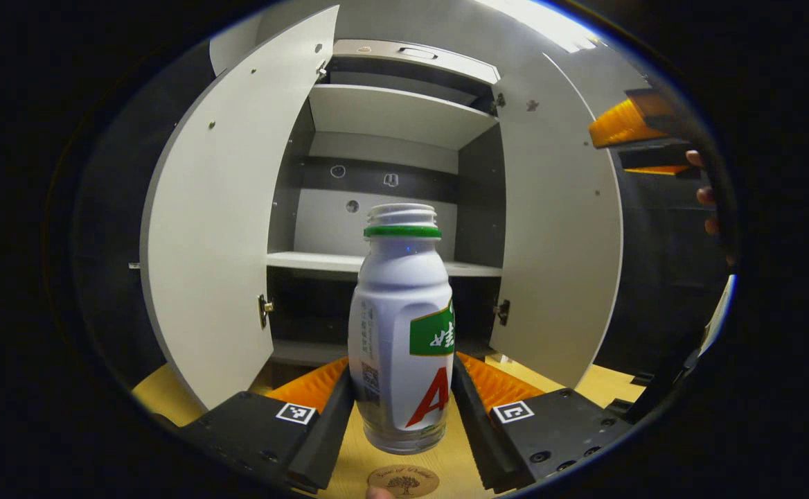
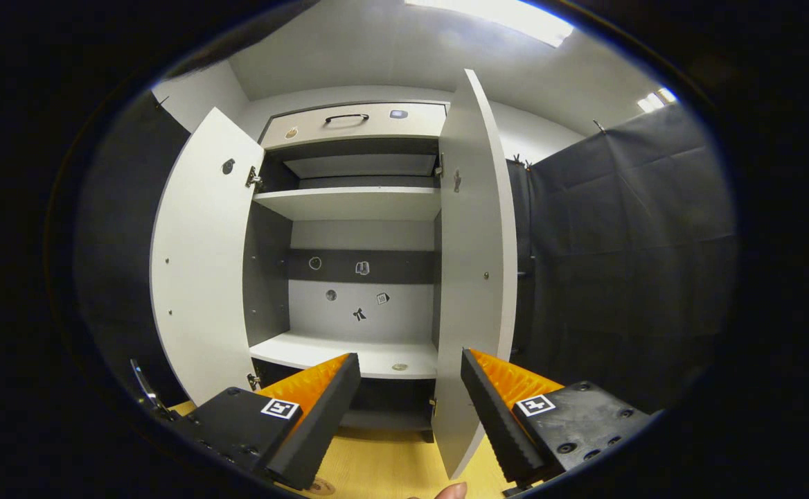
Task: Grasp the bottle in the cabinet with the left hand and place it on the coaster, then close the right door with the right hand and the left door with the left hand.
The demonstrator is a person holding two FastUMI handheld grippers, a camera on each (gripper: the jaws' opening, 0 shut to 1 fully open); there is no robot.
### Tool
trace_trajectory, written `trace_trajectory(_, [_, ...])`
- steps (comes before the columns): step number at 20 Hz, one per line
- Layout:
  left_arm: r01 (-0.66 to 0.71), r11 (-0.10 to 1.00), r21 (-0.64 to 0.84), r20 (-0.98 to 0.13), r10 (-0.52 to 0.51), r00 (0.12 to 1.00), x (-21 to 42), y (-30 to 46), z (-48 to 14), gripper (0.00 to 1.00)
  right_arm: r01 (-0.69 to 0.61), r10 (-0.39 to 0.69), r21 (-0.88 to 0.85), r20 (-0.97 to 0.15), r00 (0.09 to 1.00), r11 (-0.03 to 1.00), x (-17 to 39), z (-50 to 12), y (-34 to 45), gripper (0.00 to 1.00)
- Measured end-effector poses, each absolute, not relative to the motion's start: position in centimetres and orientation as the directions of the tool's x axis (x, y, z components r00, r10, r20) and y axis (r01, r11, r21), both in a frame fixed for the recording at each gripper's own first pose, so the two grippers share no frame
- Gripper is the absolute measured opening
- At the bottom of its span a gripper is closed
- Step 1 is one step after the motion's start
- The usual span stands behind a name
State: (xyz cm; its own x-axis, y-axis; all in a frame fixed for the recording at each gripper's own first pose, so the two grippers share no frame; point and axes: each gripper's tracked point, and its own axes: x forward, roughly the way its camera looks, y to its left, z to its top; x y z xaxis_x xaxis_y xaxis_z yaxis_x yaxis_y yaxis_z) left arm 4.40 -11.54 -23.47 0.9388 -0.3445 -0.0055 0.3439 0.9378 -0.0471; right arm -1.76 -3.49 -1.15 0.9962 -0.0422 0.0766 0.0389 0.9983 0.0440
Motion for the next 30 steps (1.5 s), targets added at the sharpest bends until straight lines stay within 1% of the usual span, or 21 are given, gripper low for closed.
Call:
trace_trajectory(5, [0.367,0.93,-0.016,-0.056,-0.368,0.928,3.6,-12.4,-30.3,0.78,0.051,-0.051,-0.002,0.075,0.996,0.999,-1.1,-2.5,-4.3,0.97])
trace_trajectory(8, [0.359,0.933,-0.019,-0.068,-0.359,0.931,4.2,-12.3,-32.9,0.78,0.059,-0.056,-0.039,0.067,0.996,0.998,-0.6,-3.5,-4.9,0.97])
trace_trajectory(14, [0.354,0.935,-0.024,-0.109,-0.355,0.929,4.8,-12.3,-37.4,0.79,0.072,-0.072,-0.038,0.016,0.997,0.997,-0.4,-5.8,-6.0,0.98])
trace_trajectory(19, [0.345,0.938,-0.042,-0.133,-0.347,0.928,4.5,-12.3,-38.9,0.8,0.066,-0.067,-0.053,-0.011,0.998,0.996,-0.6,-6.7,-6.1,0.98])
trace_trajectory(24, [0.347,0.937,-0.049,-0.183,-0.35,0.919,3.9,-12.6,-40.2,0.88,0.062,-0.063,-0.058,-0.028,0.998,0.996,-0.8,-6.9,-6.0,0.98])
trace_trajectory(25, [0.346,0.937,-0.05,-0.194,-0.349,0.917,3.6,-12.5,-40.4,0.91,0.055,-0.057,-0.052,-0.03,0.998,0.997,-0.9,-6.8,-5.9,0.98])
trace_trajectory(28, [0.36,0.931,-0.058,-0.208,-0.364,0.908,2.0,-12.4,-40.3,0.93,0.023,-0.023,0.0,-0.03,0.999,1.0,-1.1,-6.2,-5.5,0.98])
trace_trajectory(30, [0.352,0.935,-0.05,-0.226,-0.354,0.907,0.6,-11.6,-40.1,0.95,0.016,-0.015,0.04,-0.029,0.999,0.999,-1.3,-5.8,-5.5,0.97])
